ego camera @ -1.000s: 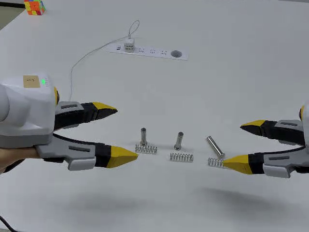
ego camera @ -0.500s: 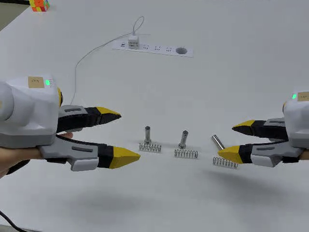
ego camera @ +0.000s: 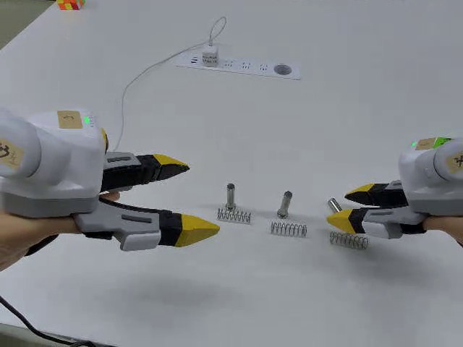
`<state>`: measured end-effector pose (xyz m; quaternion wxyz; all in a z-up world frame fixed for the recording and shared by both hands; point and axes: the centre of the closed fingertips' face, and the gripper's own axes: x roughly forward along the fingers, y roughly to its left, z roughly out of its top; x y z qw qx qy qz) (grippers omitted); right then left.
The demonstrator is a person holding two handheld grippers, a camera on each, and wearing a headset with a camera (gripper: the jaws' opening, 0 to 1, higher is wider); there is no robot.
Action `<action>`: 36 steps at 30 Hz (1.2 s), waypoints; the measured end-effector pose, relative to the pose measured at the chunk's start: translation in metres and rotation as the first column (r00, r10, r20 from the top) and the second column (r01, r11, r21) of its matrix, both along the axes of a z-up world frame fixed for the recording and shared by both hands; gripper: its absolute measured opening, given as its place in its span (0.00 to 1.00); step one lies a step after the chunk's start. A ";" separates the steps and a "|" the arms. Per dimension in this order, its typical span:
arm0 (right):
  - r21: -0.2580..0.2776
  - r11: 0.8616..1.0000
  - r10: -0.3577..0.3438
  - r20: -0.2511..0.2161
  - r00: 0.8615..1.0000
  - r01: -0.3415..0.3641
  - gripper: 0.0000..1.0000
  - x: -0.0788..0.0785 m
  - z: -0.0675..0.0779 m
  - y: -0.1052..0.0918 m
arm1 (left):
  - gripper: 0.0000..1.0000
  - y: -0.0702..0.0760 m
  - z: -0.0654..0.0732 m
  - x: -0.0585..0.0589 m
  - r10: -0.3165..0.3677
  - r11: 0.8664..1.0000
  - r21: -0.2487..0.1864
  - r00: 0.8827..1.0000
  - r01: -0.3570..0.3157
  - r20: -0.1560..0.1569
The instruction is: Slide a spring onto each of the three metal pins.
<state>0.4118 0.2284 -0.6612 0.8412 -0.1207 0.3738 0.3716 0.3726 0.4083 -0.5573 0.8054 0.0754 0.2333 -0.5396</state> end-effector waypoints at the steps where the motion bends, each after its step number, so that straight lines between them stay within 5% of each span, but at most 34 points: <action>1: -0.004 1.000 -0.003 -0.004 1.000 0.003 0.32 0.001 -0.002 0.000 | 0.63 0.001 -0.001 0.000 0.004 1.000 0.003 1.000 -0.004 0.000; 26: -0.144 0.990 -0.010 -0.015 1.000 0.008 0.16 0.015 -0.019 0.000 | 0.62 0.004 0.004 0.003 0.013 1.000 -0.018 1.000 -0.013 0.012; 36: -0.163 0.984 -0.085 -0.084 0.993 0.070 0.11 0.016 -0.018 -0.001 | 0.61 0.002 0.006 0.000 0.012 0.999 -0.030 1.000 -0.012 0.009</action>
